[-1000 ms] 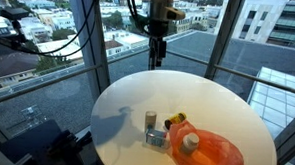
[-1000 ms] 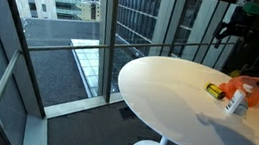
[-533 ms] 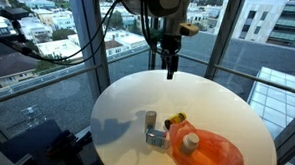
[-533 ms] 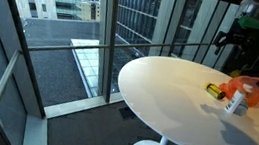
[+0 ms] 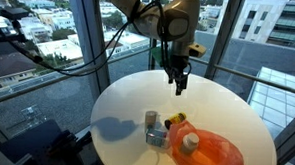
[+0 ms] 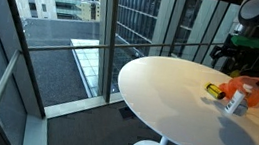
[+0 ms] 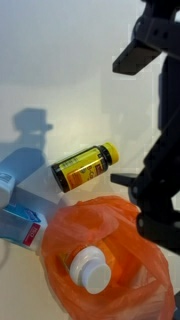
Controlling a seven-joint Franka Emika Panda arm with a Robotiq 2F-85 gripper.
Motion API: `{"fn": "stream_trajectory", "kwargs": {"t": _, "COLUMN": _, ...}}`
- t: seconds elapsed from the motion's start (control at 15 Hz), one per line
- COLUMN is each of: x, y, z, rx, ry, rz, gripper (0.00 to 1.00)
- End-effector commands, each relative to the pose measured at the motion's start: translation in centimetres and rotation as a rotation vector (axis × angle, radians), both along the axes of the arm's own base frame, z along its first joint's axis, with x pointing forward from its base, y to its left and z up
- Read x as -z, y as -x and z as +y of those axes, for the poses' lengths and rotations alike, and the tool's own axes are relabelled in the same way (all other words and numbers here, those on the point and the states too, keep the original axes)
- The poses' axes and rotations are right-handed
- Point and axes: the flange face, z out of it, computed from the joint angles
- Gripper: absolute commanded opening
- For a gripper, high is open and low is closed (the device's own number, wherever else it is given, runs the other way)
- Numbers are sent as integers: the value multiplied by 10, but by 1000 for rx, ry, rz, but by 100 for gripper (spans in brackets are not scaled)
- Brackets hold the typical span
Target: Put the yellow and brown bottle in the plastic bag
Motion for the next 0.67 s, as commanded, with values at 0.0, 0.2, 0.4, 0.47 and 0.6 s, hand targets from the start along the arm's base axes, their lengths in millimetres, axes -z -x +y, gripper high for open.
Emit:
{"fn": "stream_trajectory", "kwargs": {"t": 0.0, "x": 24, "y": -13, "z": -25, "rx": -17, "ry": 5, "rz": 21, "gripper": 100}}
{"fn": "stream_trajectory", "kwargs": {"t": 0.2, "x": 49, "y": -16, "z": -37, "rx": -17, "ry": 19, "rz": 62, "gripper": 100}}
{"fn": "stream_trajectory", "kwargs": {"t": 0.4, "x": 71, "y": -19, "z": -47, "rx": -28, "ry": 32, "rz": 103, "gripper": 100}}
{"fn": "stream_trajectory", "kwargs": {"t": 0.47, "x": 77, "y": -20, "z": -49, "rx": -25, "ry": 38, "rz": 113, "gripper": 100}}
{"fn": "stream_trajectory", "kwargs": {"t": 0.6, "x": 84, "y": -23, "z": -52, "rx": -17, "ry": 45, "rz": 120, "gripper": 100}}
